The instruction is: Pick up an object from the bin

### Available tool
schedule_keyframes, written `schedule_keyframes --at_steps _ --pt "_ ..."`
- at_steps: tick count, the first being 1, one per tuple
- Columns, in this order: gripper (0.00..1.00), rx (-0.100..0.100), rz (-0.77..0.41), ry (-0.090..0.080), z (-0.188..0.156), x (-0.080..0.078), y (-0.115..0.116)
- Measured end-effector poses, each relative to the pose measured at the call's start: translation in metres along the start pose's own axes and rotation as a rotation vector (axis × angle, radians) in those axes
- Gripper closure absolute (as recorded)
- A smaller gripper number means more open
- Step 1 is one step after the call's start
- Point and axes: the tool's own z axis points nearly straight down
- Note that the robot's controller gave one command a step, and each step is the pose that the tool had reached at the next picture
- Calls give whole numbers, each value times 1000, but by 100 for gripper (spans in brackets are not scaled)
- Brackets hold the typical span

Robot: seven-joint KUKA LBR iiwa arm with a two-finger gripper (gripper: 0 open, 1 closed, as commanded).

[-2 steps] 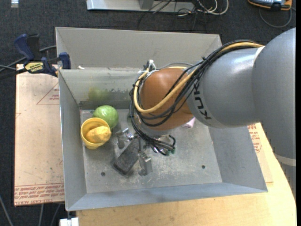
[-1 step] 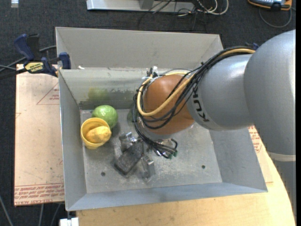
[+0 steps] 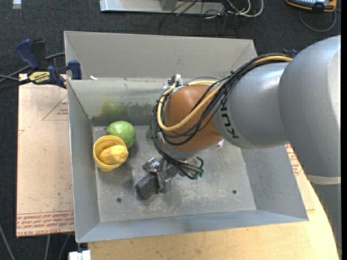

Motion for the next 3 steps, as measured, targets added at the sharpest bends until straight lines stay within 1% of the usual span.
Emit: schedule_keyframes --at_steps 1,2,3 --pt "100 0 0 0 0 0 0" --pt "100 -1 0 4 -3 1 0" --pt "100 -3 0 9 -20 3 1"
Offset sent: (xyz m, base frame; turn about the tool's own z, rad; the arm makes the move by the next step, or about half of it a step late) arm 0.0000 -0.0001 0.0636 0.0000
